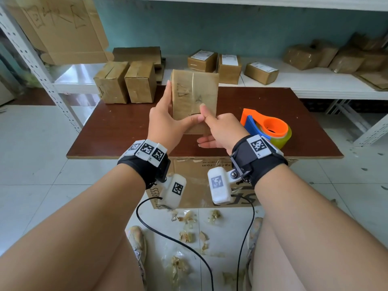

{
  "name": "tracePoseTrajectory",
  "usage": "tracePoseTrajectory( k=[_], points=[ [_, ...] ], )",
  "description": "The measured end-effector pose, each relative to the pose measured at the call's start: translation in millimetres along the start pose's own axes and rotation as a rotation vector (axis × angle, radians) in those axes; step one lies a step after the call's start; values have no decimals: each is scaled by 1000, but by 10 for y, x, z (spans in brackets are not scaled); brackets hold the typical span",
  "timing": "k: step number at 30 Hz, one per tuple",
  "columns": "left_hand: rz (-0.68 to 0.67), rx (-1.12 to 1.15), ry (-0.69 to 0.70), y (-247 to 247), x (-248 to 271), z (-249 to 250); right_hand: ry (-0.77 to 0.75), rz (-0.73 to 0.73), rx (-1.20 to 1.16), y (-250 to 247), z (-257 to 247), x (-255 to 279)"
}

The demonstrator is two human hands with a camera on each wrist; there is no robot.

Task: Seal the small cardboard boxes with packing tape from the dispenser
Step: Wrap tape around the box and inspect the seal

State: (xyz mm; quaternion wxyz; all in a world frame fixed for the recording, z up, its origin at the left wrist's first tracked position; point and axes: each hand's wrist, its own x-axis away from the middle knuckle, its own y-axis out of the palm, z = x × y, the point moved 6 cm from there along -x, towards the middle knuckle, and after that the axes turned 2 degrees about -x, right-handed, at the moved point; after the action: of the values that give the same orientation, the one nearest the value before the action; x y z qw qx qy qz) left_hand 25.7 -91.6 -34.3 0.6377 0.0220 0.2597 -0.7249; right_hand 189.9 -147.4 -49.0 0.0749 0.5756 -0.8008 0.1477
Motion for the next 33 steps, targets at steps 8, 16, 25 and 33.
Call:
tracePoseTrajectory(
  k=[8, 16, 25, 33],
  points=[
    [15, 108, -217, -5, 43, 157, -69, 180, 126, -10, -249, 286],
    [-12, 126, -225, -299, 382, 272, -238, 229, -20, -145, -117, 591],
    [262, 18, -142, -440, 312, 266, -390, 318, -211, -207, -229, 385],
    [172, 153, -171, -121, 177, 180, -442, 297, -90, -225, -304, 259]
  ],
)
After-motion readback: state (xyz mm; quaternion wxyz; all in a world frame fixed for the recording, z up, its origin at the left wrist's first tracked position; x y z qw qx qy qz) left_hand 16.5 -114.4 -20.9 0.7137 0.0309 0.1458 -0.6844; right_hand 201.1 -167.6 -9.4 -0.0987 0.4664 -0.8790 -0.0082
